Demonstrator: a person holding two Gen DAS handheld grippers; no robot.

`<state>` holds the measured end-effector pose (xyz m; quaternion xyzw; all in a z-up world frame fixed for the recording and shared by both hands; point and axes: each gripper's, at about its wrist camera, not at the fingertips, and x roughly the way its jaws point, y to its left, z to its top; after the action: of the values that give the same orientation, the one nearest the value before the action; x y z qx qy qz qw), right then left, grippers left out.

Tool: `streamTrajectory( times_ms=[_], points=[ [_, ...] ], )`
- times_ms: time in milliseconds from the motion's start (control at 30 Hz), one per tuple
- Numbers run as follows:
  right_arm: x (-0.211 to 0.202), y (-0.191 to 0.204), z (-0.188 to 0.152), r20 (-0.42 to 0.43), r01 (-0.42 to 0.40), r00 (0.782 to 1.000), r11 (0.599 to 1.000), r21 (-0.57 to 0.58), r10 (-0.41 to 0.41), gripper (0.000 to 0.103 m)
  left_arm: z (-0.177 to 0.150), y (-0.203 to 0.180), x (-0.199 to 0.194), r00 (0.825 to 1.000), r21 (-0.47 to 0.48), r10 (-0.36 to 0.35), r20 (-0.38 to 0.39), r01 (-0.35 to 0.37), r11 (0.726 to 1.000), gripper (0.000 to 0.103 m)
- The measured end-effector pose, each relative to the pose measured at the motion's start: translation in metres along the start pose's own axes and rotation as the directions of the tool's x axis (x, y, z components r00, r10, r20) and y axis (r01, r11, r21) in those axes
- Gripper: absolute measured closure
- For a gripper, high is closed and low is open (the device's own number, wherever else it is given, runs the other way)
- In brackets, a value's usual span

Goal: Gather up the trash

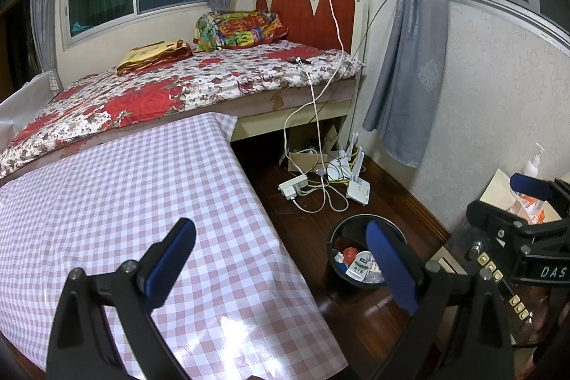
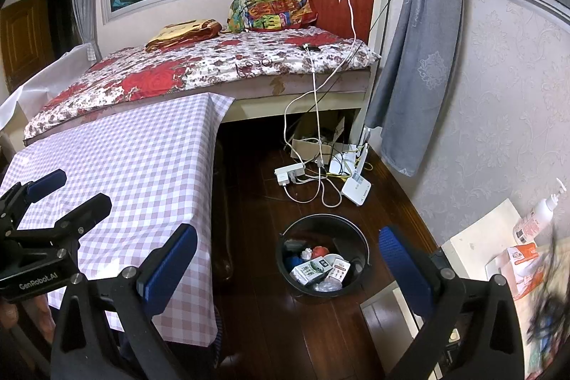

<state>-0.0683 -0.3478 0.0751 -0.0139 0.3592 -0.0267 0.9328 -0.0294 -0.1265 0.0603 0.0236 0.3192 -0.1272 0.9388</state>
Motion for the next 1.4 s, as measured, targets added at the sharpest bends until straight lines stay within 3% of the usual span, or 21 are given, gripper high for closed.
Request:
streamTrajectory(
  times_ms=[1400],
  points=[
    [-0.0004,-0.0043,0.0,0.0,-0.002,1.0,1.0,0.0,0.002,0.0,0.0052,-0.0013,-0.0001,1.0,0.009,-0.004,0.009,0.004,1.0,0.0]
  ],
)
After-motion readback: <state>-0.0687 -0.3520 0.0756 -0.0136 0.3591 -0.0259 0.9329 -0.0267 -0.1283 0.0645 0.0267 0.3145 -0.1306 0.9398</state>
